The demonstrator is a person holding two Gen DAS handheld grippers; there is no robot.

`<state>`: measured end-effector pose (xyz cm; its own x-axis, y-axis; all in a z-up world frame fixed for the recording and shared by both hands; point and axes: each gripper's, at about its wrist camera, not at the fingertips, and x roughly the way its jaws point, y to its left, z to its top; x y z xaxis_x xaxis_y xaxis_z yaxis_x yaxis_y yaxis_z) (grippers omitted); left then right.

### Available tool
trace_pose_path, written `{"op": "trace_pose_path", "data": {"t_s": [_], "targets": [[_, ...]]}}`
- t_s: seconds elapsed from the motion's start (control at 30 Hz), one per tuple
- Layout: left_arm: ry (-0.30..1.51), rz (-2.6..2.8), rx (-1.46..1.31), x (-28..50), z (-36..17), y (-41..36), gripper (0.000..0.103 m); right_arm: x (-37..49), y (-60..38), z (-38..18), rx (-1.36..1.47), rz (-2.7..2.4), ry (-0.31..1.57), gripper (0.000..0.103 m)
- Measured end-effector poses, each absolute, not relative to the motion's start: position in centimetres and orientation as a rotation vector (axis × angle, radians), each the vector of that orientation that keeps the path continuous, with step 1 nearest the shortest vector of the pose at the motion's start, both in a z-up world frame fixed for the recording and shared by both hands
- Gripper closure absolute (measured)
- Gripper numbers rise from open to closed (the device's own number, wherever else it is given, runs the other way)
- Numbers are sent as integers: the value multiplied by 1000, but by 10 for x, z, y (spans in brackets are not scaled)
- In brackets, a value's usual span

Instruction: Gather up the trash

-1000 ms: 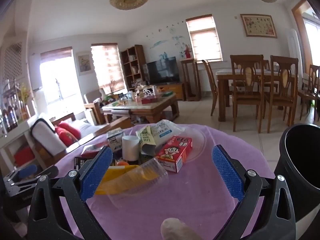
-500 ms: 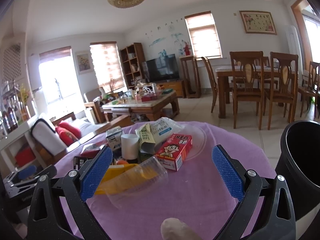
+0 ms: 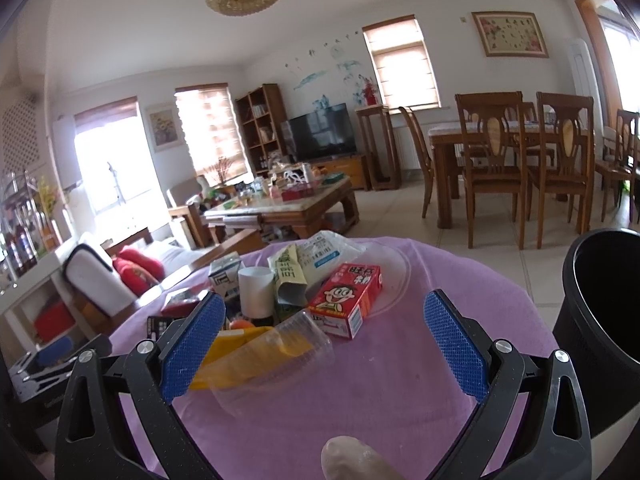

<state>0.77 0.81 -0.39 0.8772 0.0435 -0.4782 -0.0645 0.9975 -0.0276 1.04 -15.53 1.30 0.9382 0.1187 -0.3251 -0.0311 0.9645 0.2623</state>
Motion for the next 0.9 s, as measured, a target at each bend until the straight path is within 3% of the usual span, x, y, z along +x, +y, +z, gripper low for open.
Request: {"op": "trace_pose_path", "data": {"t_s": [0.9], "targets": [[485, 56, -38, 8, -3, 6, 5, 9, -151, 14, 250, 73, 335, 5]]}}
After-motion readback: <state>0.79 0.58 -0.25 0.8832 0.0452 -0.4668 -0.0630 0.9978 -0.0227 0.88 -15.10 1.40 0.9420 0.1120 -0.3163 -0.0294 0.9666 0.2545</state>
